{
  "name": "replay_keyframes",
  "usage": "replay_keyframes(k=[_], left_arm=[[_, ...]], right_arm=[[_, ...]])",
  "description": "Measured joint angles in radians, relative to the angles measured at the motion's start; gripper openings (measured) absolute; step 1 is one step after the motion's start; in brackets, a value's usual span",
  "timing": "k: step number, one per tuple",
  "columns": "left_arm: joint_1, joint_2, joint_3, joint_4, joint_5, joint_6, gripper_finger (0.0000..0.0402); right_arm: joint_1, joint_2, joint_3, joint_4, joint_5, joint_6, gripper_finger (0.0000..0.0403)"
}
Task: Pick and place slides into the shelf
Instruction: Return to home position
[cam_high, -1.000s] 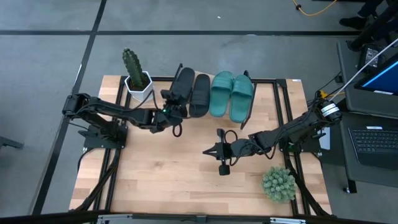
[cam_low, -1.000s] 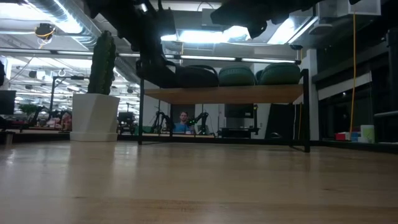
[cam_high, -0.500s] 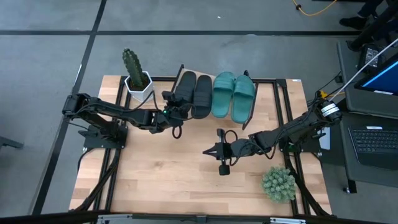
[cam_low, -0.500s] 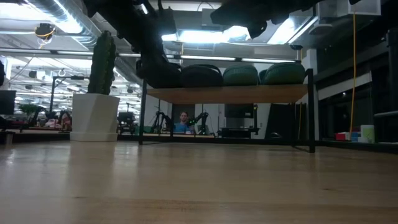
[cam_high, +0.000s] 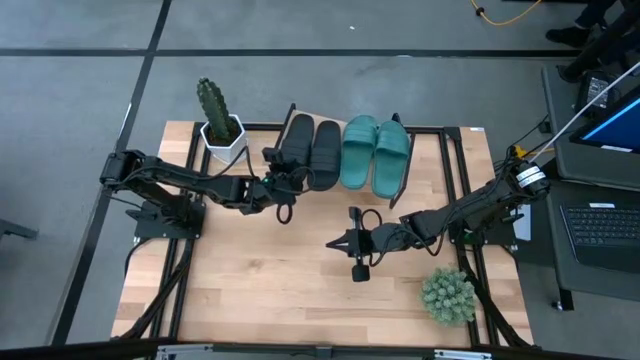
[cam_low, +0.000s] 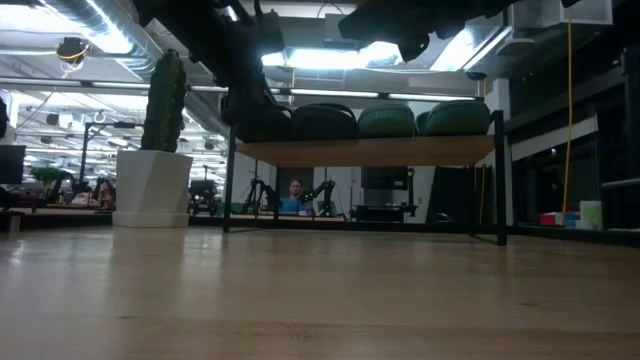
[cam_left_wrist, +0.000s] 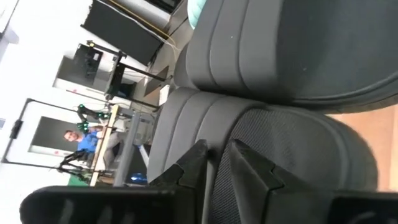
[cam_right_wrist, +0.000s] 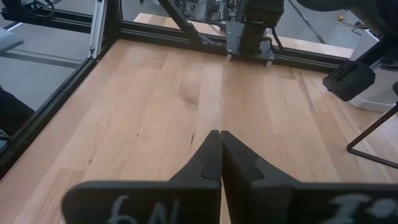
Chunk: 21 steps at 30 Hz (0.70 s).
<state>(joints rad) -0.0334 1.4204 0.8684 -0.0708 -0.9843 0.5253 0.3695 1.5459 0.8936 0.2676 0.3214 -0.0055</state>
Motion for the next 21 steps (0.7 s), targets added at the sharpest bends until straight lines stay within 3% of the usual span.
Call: replay_keyframes(k=[9,21], left_arm=[[-0.009,-0.009,0.000,-0.004,-0.042,0.024,0.0093],[-0.126,-0.080,0.002,-0.010,-0.044,0.057,0.0074]], right_arm=[[0.000,0.000,0.000,0.000,0.000,0.000,0.0003],[0.000,0.000,0.000,-0.002,0.000,0.000,0.0003]])
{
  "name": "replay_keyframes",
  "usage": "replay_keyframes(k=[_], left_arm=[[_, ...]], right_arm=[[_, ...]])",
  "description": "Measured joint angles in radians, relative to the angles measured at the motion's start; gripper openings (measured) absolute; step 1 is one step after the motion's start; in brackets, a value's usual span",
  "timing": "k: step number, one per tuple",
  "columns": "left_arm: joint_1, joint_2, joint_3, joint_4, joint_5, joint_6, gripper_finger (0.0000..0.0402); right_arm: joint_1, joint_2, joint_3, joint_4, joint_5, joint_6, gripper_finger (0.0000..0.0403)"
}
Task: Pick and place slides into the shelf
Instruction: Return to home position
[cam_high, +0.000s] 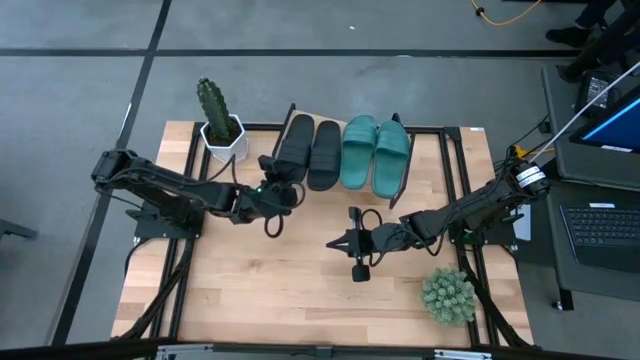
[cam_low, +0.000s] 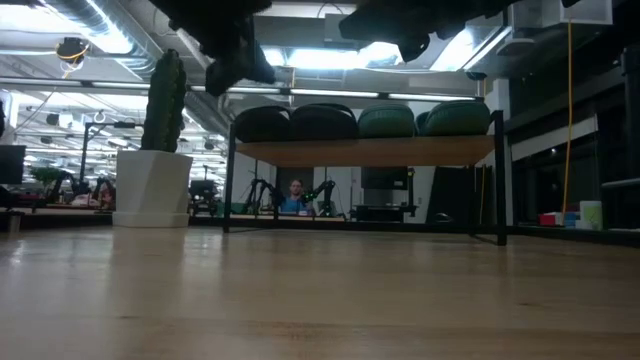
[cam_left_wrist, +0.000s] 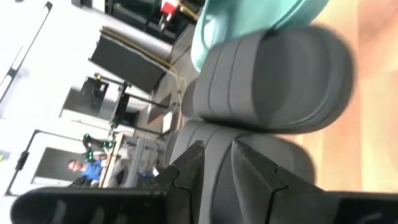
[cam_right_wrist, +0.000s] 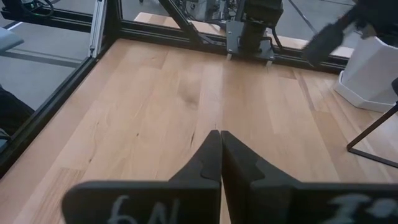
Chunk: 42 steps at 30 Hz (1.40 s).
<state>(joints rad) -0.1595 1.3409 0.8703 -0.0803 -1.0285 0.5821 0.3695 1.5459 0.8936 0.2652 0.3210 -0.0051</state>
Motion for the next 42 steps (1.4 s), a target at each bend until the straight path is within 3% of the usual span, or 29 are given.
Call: replay_keyframes(k=[7,13,18,22,33,38,42], left_arm=[[-0.099,-0.080,0.000,-0.024,0.024,-0.035,0.0058],[-0.127,-0.238,-0.001,-0.221,0.161,-0.262,0.0007],[-0.134,-0.373,-0.002,-0.368,0.193,-0.419,0.0003],[-0.149,-0.470,-0.075,-0.346,0.262,-0.449,0.0001],[-0.095,-0.773,-0.458,-0.045,0.465,-0.448,0.0000],[-0.026,-0.949,-0.521,-0.040,0.597,-0.411,0.0000],[0.019,-1.097,-0.535,-0.079,0.639,-0.397,0.0000]], right_arm=[[0.000,0.000,0.000,0.020,0.000,-0.006,0.0003],[-0.019,-0.017,0.000,0.040,-0.001,-0.019,0.0003],[-0.064,-0.024,0.000,0.041,-0.072,-0.004,0.0003],[-0.105,-0.024,0.000,0.040,-0.145,-0.008,0.0003],[-0.203,-0.062,0.000,0.046,-0.305,-0.029,0.0003],[-0.211,-0.111,0.000,0.031,-0.326,-0.052,0.0003],[-0.211,-0.180,0.001,-0.024,-0.327,-0.078,0.0003]])
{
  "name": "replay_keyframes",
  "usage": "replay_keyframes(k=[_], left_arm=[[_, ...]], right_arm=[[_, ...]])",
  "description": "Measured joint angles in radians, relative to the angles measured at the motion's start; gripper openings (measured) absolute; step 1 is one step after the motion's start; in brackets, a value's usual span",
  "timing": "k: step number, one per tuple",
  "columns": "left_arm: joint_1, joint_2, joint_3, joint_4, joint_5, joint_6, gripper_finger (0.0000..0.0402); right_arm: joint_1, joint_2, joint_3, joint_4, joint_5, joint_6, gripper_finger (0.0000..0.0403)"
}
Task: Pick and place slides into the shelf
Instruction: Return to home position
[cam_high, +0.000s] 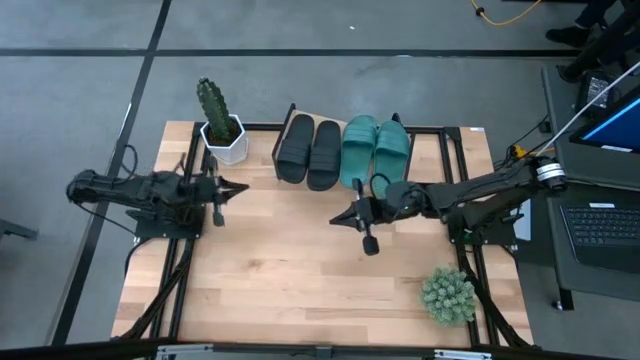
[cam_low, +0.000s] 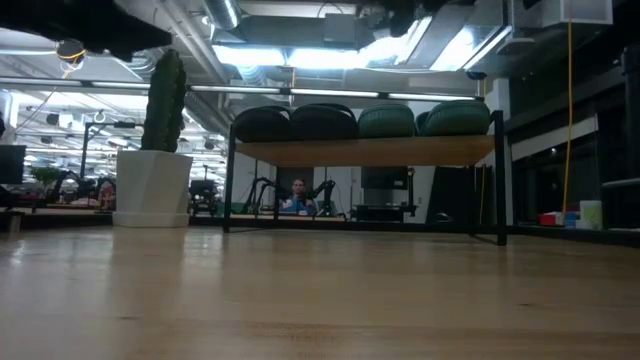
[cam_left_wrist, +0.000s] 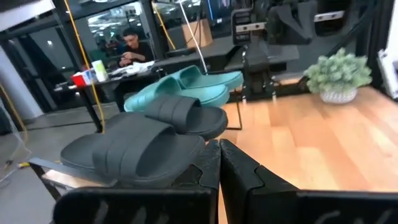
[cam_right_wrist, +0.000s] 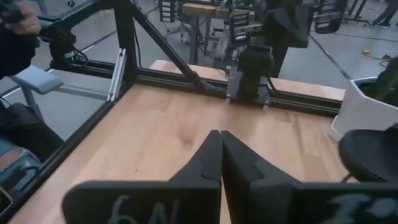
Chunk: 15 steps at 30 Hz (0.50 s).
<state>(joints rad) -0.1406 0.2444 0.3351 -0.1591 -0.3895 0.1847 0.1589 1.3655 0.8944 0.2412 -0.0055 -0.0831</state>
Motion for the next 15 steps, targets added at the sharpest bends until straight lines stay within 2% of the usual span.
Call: replay_keyframes(k=[7,11,15], left_arm=[[0.021,-0.188,-0.043,-0.117,0.059,-0.086,0.0000],[0.021,-0.242,-0.102,-0.074,0.067,-0.107,0.0000],[0.021,-0.242,-0.197,0.020,0.068,-0.105,0.0000]], right_arm=[[0.000,-0.118,0.000,-0.123,0.002,-0.057,0.0003],[0.001,-0.162,0.000,-0.128,0.003,-0.097,0.0003],[0.002,-0.178,0.000,-0.142,0.003,-0.128,0.0003]])
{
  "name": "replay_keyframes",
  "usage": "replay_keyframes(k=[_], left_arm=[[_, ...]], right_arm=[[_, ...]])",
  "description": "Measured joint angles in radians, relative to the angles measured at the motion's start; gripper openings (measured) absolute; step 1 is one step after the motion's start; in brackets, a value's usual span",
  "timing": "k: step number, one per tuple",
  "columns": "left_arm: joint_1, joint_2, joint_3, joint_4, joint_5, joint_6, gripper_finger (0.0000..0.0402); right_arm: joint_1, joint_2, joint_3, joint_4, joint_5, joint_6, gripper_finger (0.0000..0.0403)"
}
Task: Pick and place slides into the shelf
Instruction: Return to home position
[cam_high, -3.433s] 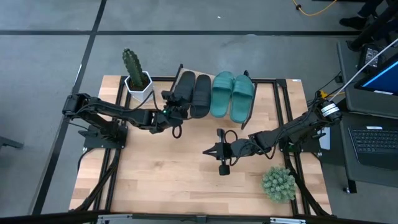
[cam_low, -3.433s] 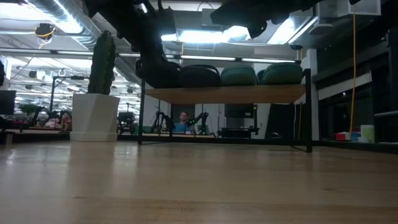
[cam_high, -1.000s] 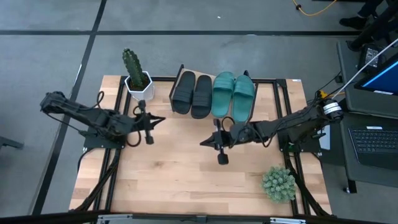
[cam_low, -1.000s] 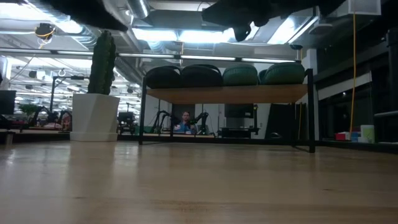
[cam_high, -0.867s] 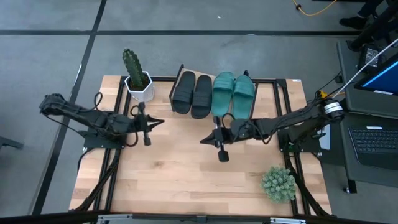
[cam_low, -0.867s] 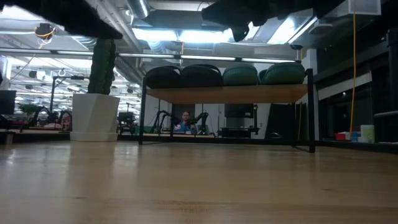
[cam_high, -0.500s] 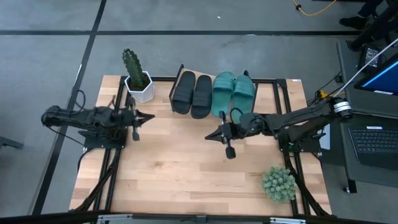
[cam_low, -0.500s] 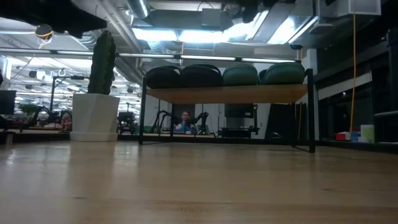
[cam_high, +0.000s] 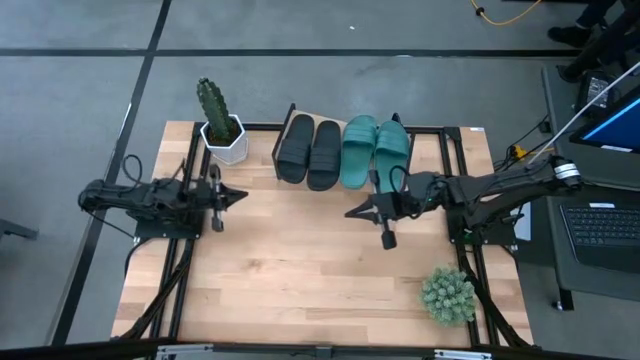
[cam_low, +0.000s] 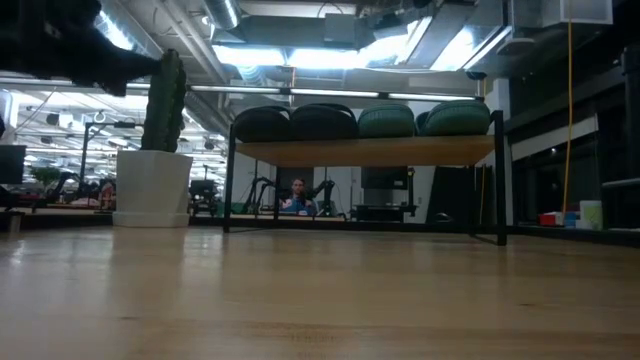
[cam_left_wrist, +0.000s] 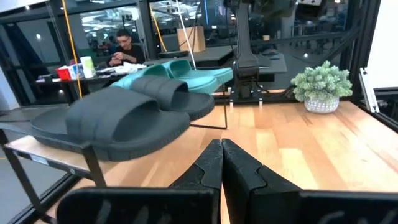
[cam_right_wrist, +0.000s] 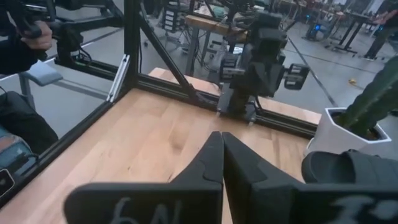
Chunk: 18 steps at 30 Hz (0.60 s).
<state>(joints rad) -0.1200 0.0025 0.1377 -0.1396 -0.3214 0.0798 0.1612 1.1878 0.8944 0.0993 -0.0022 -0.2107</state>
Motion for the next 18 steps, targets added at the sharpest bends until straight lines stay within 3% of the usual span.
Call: replay_keyframes(k=[7,18], left_arm=[[0.000,0.000,-0.090,0.139,0.024,0.001,0.0000],[0.002,0.005,-0.128,0.182,0.083,0.001,0.0000]], right_arm=[[0.000,-0.013,-0.037,0.006,0.000,0.005,0.0003],[-0.004,-0.163,-0.337,0.274,0.000,0.048,0.0003]])
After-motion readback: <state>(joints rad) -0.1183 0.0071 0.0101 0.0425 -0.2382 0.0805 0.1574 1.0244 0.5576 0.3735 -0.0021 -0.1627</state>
